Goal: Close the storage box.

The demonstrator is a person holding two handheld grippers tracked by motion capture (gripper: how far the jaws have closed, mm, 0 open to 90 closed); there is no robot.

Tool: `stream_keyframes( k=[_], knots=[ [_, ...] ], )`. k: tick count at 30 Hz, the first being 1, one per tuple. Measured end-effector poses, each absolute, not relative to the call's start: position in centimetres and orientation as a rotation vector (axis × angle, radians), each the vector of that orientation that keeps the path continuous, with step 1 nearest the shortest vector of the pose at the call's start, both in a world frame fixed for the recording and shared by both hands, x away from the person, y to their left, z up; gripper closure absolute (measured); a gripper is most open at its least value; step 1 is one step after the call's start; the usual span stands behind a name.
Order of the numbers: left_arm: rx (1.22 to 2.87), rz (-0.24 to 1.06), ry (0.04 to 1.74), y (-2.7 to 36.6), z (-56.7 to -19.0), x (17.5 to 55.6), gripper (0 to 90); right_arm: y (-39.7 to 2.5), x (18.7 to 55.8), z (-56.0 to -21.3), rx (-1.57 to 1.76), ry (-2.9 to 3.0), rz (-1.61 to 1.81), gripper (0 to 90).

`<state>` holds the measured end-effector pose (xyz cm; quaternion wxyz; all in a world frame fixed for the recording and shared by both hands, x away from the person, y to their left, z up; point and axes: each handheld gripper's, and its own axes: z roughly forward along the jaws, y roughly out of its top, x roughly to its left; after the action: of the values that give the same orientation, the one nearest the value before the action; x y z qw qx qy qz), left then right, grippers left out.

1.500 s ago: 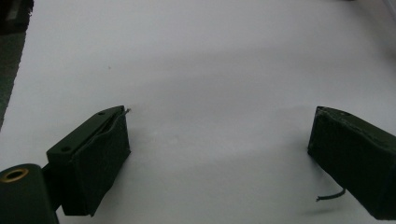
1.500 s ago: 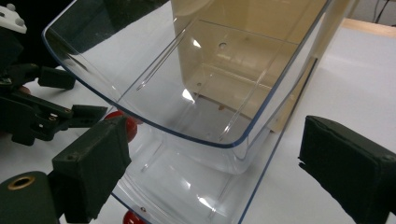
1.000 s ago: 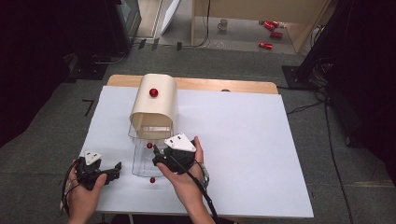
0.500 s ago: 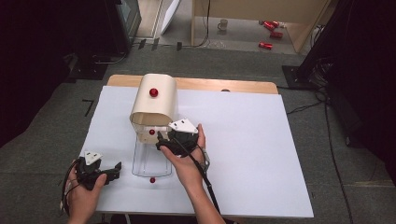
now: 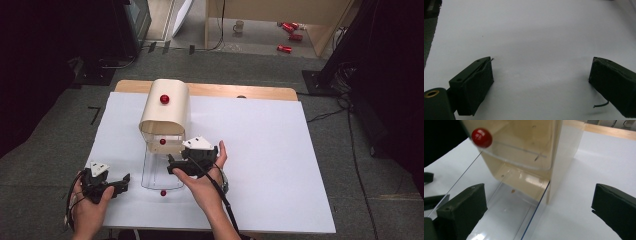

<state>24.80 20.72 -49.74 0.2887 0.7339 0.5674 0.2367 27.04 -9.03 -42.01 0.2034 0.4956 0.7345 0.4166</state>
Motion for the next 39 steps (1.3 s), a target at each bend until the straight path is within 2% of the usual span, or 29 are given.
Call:
stream_keyframes(
  k=[17,31,39],
  knots=[
    [1.961,0.633,1.514,20.7,-49.7,24.8,5.2,-7.7,21.4,-45.7,1.332,2.190,1.182,0.0],
    [1.960,0.633,1.514,20.7,-49.8,24.8,5.2,-6.6,19.8,-48.2,1.341,2.206,1.182,0.0],
    [1.961,0.632,1.515,20.7,-49.7,24.8,5.2,-5.8,19.5,-49.8,1.338,2.227,1.036,1.9]
  ],
)
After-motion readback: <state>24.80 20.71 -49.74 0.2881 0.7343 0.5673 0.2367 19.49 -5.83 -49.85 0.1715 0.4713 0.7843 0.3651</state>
